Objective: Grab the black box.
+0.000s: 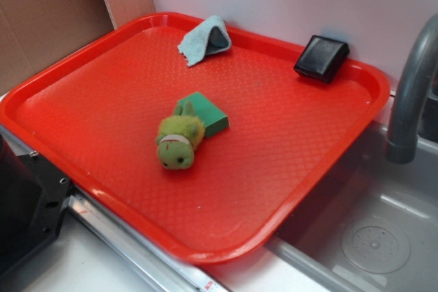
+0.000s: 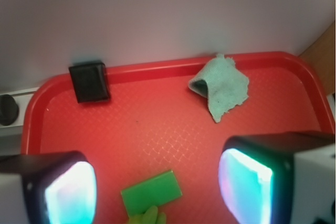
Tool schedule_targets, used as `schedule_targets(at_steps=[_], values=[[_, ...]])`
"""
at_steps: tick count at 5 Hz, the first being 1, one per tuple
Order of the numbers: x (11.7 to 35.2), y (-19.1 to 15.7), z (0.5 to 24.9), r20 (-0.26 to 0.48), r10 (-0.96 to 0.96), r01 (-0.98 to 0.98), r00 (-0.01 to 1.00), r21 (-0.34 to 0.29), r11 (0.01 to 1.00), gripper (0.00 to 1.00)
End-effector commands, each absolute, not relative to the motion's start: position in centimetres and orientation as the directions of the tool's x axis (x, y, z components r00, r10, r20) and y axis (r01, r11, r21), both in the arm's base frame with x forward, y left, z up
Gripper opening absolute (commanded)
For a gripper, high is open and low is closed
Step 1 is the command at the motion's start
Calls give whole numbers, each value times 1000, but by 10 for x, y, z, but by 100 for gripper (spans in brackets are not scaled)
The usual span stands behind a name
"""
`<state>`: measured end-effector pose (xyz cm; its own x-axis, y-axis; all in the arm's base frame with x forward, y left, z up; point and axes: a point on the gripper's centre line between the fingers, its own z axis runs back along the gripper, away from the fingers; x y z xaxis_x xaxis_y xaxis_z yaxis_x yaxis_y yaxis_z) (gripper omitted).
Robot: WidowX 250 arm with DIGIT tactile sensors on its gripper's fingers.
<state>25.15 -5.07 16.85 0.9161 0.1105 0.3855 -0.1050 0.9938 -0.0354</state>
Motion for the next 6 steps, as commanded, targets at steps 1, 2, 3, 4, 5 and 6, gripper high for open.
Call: schedule_targets(at_steps=[1,2,3,4,5,6], values=[[260,-48,186,423,117,-108,899,-44,993,100],[279,-67,143,462,-20,-2,887,46,999,100],[306,-100,113,476,-11,-16,879,52,999,100],[310,-117,96,480,-31,6,877,53,999,100],[324,-126,80,524,-73,61,848,40,997,100],[344,-133,75,532,-68,44,844,58,997,100]])
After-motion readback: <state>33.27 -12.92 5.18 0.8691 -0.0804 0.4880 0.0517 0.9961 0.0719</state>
